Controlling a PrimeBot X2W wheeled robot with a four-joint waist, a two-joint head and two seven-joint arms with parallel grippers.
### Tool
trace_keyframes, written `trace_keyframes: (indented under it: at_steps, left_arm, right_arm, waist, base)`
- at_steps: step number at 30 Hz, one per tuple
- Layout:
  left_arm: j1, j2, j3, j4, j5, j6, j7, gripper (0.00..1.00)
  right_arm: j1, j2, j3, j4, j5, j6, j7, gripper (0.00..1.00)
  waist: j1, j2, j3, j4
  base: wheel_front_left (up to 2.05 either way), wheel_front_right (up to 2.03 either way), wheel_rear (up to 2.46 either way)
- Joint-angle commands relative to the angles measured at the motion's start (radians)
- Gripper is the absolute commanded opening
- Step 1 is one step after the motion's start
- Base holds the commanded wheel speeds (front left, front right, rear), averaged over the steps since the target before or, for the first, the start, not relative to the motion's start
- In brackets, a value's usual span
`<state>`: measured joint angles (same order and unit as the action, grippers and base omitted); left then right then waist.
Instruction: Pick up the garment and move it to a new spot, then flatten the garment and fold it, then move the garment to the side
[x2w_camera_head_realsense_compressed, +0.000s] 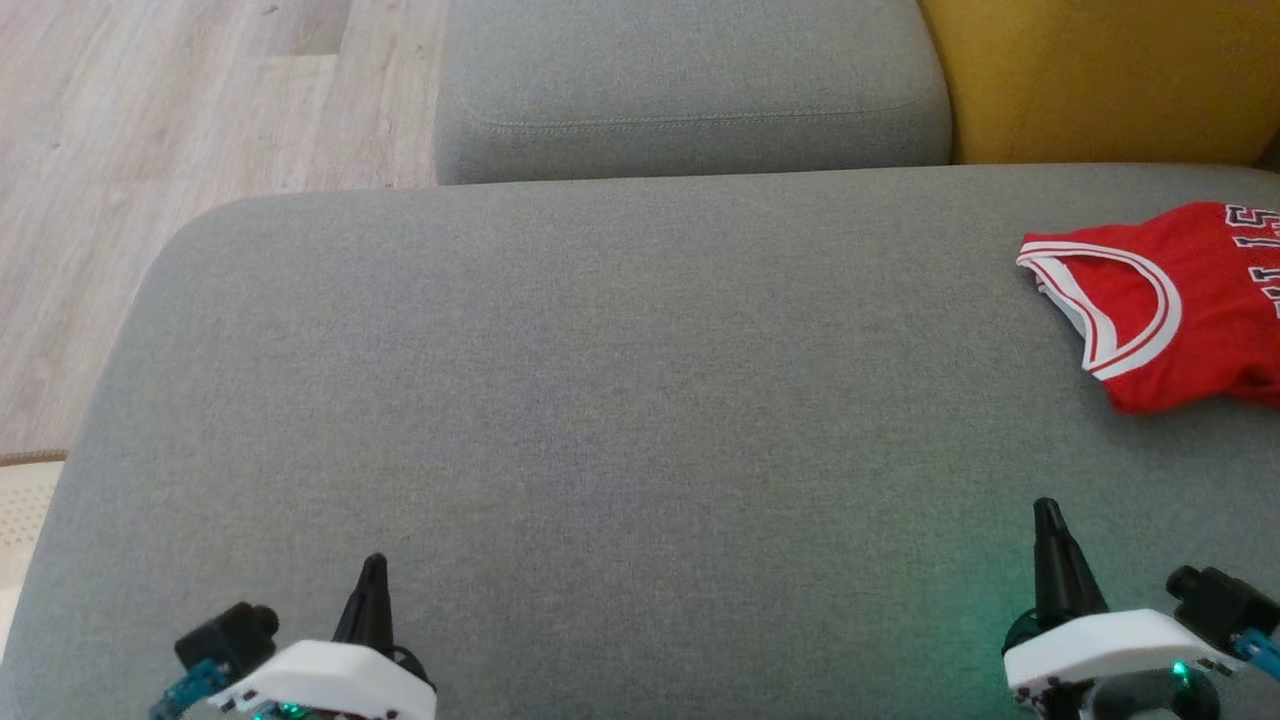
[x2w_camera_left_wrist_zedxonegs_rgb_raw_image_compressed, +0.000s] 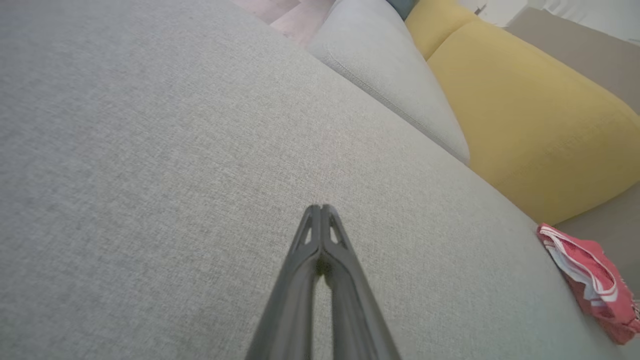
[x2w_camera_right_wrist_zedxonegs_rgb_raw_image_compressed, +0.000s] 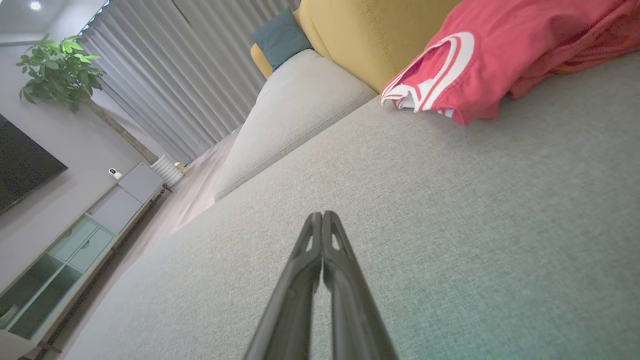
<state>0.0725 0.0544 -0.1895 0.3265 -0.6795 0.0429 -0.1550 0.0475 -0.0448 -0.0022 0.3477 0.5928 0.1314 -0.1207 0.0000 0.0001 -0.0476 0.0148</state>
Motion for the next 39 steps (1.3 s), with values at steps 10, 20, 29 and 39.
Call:
trace_keyframes:
  at_steps: [10, 20, 29, 39]
  left_arm:
    - [-0.074, 0.011, 0.047, -0.042, -0.118, -0.025, 0.026, 0.00]
    - [-0.088, 0.012, 0.078, -0.048, -0.235, -0.046, 0.056, 0.00]
    - [-0.099, 0.012, 0.101, -0.052, -0.320, -0.061, 0.079, 0.00]
    - [-0.112, 0.013, 0.131, -0.057, -0.425, -0.080, 0.107, 0.00]
  right_arm:
    - [-0.066, -0.003, -0.010, -0.044, 0.126, 0.000, 0.031, 0.00]
    - [-0.079, -0.003, -0.024, -0.052, 0.250, 0.000, 0.060, 0.00]
    - [-0.088, -0.003, -0.035, -0.058, 0.340, 0.000, 0.080, 0.00]
    - [-0.099, -0.004, -0.048, -0.066, 0.454, 0.000, 0.106, 0.00]
  waist:
    - [0.0000, -0.0001, 0.006, -0.002]
    - [0.0000, -0.0001, 0.012, -0.003]
    - [0.0000, -0.0001, 0.017, -0.005]
    - [0.0000, -0.0001, 0.022, -0.006]
  base:
    - [0.00, 0.00, 0.00]
    - [0.00, 0.00, 0.00]
    - [0.00, 0.00, 0.00]
    - [0.00, 0.00, 0.00]
